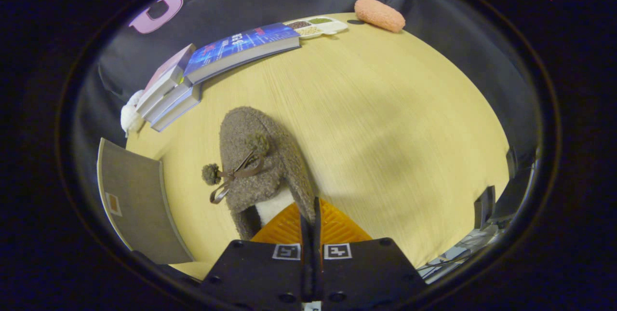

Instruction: Open the storage box then place both shoes into the box .Put the left shoe in first, then the right shoe, with the right side of both shoes facing outward in a uniform manner.

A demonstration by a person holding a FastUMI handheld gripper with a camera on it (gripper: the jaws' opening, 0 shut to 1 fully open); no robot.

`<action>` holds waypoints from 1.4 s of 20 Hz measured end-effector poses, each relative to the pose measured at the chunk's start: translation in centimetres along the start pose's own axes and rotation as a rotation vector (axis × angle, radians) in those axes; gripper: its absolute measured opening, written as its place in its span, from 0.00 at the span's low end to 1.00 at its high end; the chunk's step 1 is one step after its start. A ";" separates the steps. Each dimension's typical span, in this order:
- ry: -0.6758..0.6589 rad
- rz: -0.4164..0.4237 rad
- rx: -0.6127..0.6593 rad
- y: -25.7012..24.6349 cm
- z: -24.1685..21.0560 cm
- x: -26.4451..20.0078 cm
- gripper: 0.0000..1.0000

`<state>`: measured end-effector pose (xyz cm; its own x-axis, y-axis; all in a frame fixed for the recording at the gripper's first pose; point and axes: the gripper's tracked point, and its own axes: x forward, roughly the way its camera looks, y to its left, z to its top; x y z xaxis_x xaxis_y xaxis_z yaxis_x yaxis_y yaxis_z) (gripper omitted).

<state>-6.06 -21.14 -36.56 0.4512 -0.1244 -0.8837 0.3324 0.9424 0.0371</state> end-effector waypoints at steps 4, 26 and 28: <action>0.018 0.028 0.067 1.3 -0.7 -0.9 0.04; 0.026 0.579 0.013 28.6 -1.9 -19.7 0.04; 0.052 0.557 0.001 29.7 -3.1 -18.7 0.04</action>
<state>-7.19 10.12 -20.40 0.5177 0.4075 -0.7522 0.0566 0.8610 0.5054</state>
